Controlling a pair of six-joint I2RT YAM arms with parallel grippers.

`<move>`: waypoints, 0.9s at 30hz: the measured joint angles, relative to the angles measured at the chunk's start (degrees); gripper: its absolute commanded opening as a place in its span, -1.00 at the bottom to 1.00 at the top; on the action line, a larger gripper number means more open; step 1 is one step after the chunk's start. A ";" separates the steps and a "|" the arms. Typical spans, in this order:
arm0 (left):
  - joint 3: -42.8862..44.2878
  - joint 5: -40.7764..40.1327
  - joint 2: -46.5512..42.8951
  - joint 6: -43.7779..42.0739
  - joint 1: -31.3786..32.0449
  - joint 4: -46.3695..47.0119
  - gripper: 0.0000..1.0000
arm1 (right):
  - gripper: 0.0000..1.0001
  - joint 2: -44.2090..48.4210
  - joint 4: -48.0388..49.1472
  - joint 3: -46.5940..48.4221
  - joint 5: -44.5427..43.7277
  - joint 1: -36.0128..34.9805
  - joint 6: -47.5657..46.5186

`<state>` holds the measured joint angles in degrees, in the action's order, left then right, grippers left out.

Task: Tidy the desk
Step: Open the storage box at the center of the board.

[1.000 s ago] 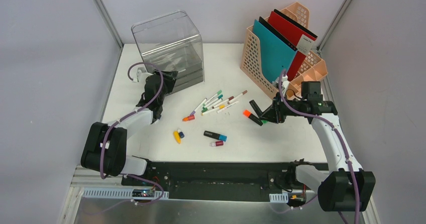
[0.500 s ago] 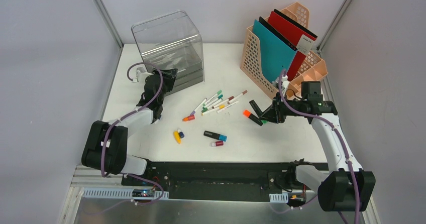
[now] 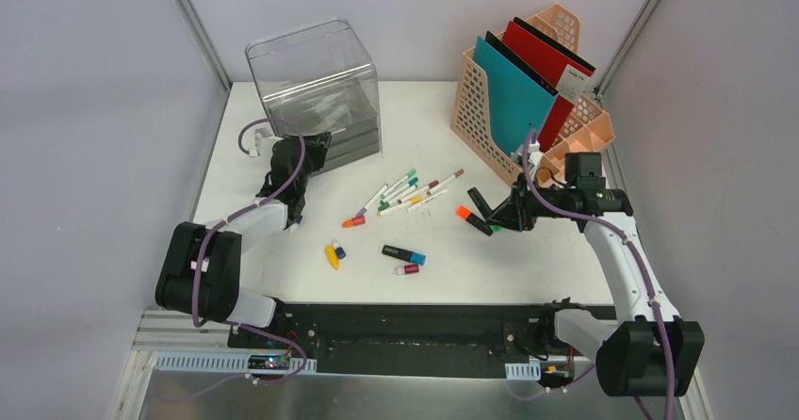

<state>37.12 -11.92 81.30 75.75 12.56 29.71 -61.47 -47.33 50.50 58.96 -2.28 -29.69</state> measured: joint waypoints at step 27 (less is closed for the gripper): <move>1.07 4.42 -11.30 -3.41 -0.79 -12.20 -1.00 | -1.00 -9.86 1.55 5.42 5.20 -5.99 3.15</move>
<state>38.20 -7.51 70.00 72.34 11.77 17.52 -71.33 -45.78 55.92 64.16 -8.27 -26.55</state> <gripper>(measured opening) 0.033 0.215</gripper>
